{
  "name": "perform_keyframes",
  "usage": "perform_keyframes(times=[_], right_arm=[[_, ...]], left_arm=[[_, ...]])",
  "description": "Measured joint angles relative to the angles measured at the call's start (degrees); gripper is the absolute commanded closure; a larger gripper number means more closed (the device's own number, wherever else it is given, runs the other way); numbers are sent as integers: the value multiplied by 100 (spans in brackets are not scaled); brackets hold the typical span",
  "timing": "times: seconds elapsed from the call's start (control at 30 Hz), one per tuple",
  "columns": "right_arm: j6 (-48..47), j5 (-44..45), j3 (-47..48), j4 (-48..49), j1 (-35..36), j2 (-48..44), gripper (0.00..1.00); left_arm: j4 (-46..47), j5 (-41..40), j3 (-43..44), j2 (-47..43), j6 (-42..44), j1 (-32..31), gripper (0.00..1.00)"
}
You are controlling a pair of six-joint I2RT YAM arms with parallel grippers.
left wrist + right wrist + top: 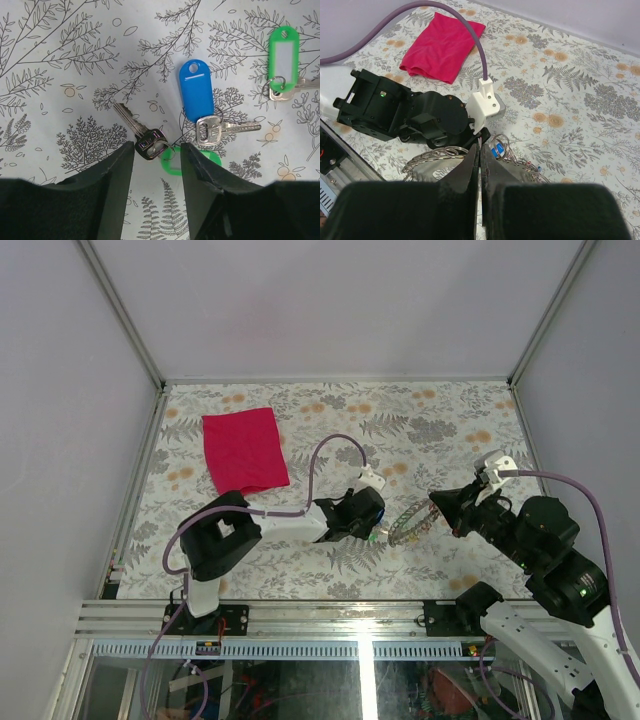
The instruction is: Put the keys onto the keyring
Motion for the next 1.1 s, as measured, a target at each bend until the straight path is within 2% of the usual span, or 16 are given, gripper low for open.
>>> perform_keyframes(times=[0.2,0.47,0.9,1.1], right_arm=[[2,-2,-22,0,0,-24,100],[2,-2,-22,-2,0,-50,100],[2,-2,-59,-2,0,-63,100],[2,-4,-59,0,0,-63,100]], left_arm=[[-31,-2,76,37,68,-31,61],[-31,-7,157,129,87,-70,72],[-26,-61,155,138,101,-72,99],[-26,-96,2,-55,125,-72,100]])
